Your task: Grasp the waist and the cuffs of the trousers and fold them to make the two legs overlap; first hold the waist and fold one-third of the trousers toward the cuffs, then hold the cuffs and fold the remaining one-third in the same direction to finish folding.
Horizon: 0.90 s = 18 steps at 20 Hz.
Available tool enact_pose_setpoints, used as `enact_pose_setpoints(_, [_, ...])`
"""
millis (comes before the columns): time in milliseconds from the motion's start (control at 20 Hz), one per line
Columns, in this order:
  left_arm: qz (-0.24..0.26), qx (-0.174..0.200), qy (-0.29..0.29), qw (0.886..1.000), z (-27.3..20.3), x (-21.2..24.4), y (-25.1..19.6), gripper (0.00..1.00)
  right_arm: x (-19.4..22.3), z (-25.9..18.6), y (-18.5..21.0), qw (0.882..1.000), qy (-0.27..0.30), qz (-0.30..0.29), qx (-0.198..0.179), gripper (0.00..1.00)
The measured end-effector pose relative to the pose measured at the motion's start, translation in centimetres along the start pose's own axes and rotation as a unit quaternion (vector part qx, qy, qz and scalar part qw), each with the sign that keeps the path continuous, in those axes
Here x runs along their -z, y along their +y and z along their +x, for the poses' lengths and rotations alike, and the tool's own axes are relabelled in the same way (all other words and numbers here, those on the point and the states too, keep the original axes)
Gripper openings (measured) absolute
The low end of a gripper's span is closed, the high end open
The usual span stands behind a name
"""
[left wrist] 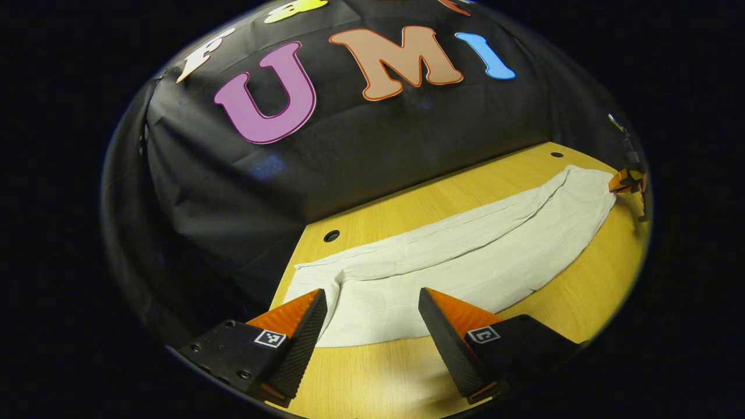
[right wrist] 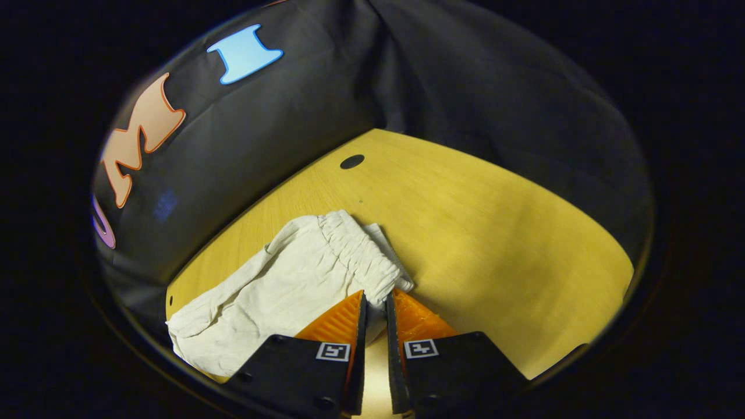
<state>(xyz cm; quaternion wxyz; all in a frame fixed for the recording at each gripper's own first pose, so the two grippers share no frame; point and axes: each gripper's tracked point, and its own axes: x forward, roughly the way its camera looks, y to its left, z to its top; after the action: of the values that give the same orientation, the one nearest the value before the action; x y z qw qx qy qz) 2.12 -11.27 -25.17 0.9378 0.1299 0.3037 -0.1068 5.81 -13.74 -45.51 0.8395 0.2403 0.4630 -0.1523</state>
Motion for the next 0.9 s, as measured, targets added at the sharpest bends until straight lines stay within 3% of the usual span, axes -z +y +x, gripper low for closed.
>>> enact_pose_setpoints(150, [-0.021, -0.006, -0.002, 1.0, -0.9, 0.2, -0.3, 0.96, -1.6, -1.7, 1.0, 1.0, -0.016, -0.002, 0.0, 0.19])
enact_pose_setpoints(400, [-0.043, 0.003, -0.003, 0.999, -0.5, 0.7, 0.2, 0.96, -5.0, -5.7, 5.2, 0.998, -0.058, 0.005, -0.039, 0.2])
enact_pose_setpoints(700, [-0.059, 0.011, -0.009, 0.998, 0.6, 0.9, 3.1, 0.96, -5.6, -10.8, 14.7, 0.988, -0.108, -0.054, -0.1, 0.2])
enact_pose_setpoints(900, [-0.065, 0.016, -0.009, 0.998, 1.2, 1.8, 5.0, 0.97, -5.2, -13.6, 18.7, 0.975, -0.129, -0.118, -0.134, 0.19])
